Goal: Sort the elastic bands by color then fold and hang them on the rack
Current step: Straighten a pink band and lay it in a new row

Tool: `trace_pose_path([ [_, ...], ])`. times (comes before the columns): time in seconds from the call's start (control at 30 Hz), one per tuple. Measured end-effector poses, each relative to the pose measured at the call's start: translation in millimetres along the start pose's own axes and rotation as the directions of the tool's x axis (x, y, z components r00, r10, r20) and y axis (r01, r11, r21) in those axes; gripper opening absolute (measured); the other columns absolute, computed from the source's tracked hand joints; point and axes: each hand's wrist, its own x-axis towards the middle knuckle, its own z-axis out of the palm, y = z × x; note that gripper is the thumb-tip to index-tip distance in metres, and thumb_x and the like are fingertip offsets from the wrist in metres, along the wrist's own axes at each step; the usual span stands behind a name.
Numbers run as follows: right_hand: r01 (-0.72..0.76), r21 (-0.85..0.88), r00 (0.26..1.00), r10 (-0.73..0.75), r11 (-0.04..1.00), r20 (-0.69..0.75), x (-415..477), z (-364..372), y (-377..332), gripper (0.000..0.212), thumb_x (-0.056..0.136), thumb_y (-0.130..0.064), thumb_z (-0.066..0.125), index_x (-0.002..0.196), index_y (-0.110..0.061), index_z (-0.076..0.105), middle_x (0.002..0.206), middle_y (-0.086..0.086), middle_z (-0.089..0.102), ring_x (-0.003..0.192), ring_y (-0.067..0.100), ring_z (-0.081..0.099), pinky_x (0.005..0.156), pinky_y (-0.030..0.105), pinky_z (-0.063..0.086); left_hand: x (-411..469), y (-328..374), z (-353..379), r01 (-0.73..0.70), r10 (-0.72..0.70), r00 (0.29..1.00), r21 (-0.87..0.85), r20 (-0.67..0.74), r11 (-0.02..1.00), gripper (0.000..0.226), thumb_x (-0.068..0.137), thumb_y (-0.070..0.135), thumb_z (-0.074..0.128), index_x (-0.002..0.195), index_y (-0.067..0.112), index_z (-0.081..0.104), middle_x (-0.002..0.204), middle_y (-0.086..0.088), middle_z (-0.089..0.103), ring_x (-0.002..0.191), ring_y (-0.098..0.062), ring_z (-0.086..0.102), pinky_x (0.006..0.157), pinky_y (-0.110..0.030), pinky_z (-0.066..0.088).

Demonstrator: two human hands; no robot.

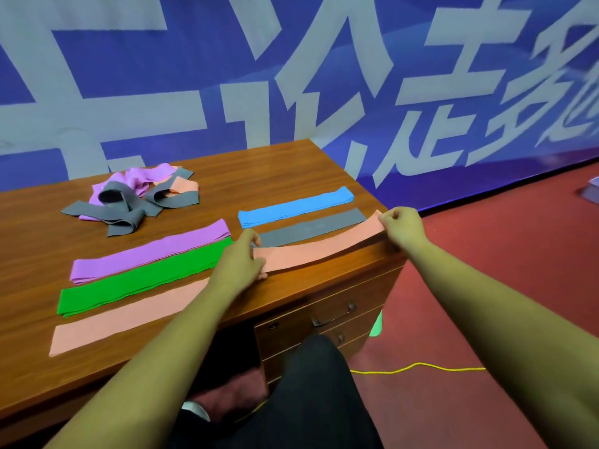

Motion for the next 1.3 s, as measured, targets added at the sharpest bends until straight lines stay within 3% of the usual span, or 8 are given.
trace_pose_path([
  [0.23,0.033,-0.077,0.999,-0.032,0.996,0.018,5,12,11,0.015,0.089,-0.022,0.070,0.083,-0.009,0.069,0.085,0.006,0.068,0.082,0.020,0.061,0.071,0.028,0.043,7,-7,13,-0.113,0.137,0.988,0.265,-0.072,0.958,0.033,0.087,0.003,0.058,0.105,0.024,0.041,0.087,-0.005,0.054,0.081,-0.027,0.056,0.066,-0.033,0.040],
  [0.37,0.042,-0.120,0.999,-0.045,0.992,-0.016,5,20,22,0.019,0.087,-0.027,0.072,0.082,-0.008,0.069,0.087,0.005,0.070,0.085,0.021,0.062,0.077,0.035,0.051,4,-7,21,-0.085,0.114,0.991,0.316,-0.074,0.945,0.034,0.089,0.003,0.055,0.116,0.021,0.043,0.099,-0.009,0.063,0.089,-0.028,0.061,0.073,-0.037,0.051],
  [0.6,0.025,-0.068,0.993,-0.033,0.997,-0.116,1,31,32,0.023,0.089,-0.033,0.068,0.079,-0.012,0.064,0.083,0.002,0.066,0.086,0.024,0.061,0.075,0.035,0.048,1,-11,31,-0.027,0.090,0.971,0.270,-0.224,0.962,0.041,0.090,0.007,0.055,0.128,0.011,0.039,0.090,-0.008,0.058,0.087,-0.030,0.062,0.068,-0.034,0.042],
  [0.73,0.050,-0.230,0.991,-0.078,0.972,-0.112,-1,36,32,0.017,0.088,-0.033,0.069,0.084,-0.018,0.062,0.088,0.004,0.067,0.094,0.028,0.060,0.083,0.042,0.051,2,-12,33,-0.007,0.099,0.973,0.407,-0.207,0.913,0.038,0.088,0.013,0.058,0.123,0.016,0.044,0.107,-0.013,0.058,0.100,-0.029,0.055,0.076,-0.035,0.041],
  [0.9,0.224,-0.508,0.935,-0.331,0.832,-0.130,-10,39,28,0.013,0.093,-0.020,0.060,0.100,-0.013,0.069,0.101,0.009,0.059,0.100,0.029,0.051,0.084,0.039,0.041,8,-21,33,-0.156,0.325,0.929,0.608,-0.177,0.779,0.018,0.092,0.020,0.057,0.108,0.019,0.065,0.115,-0.005,0.051,0.108,-0.023,0.046,0.086,-0.036,0.039],
  [1.07,0.569,-0.437,0.818,-0.533,0.697,0.216,-35,57,-7,0.023,0.096,-0.024,0.051,0.105,-0.012,0.068,0.100,0.004,0.063,0.097,0.020,0.057,0.088,0.035,0.046,8,-27,26,-0.211,0.293,0.955,0.576,-0.053,0.790,0.024,0.096,0.028,0.048,0.115,0.026,0.062,0.116,0.001,0.055,0.110,-0.018,0.046,0.092,-0.035,0.036],
  [1.17,0.620,-0.462,0.784,-0.532,0.635,0.320,-46,72,-23,0.025,0.094,-0.024,0.050,0.104,-0.012,0.069,0.098,0.006,0.062,0.097,0.023,0.056,0.088,0.036,0.045,10,-31,9,-0.261,0.317,0.948,0.514,-0.021,0.817,0.023,0.094,0.030,0.052,0.113,0.024,0.063,0.116,0.001,0.052,0.111,-0.019,0.044,0.093,-0.035,0.036],
  [1.3,0.608,-0.392,0.793,-0.504,0.691,0.342,-43,98,-75,0.027,0.090,-0.024,0.052,0.106,-0.009,0.068,0.102,0.010,0.061,0.098,0.029,0.057,0.085,0.040,0.047,26,-53,-43,-0.134,0.232,0.962,0.489,-0.145,0.862,0.021,0.089,0.022,0.056,0.108,0.017,0.065,0.108,-0.007,0.056,0.107,-0.027,0.046,0.090,-0.040,0.037],
])
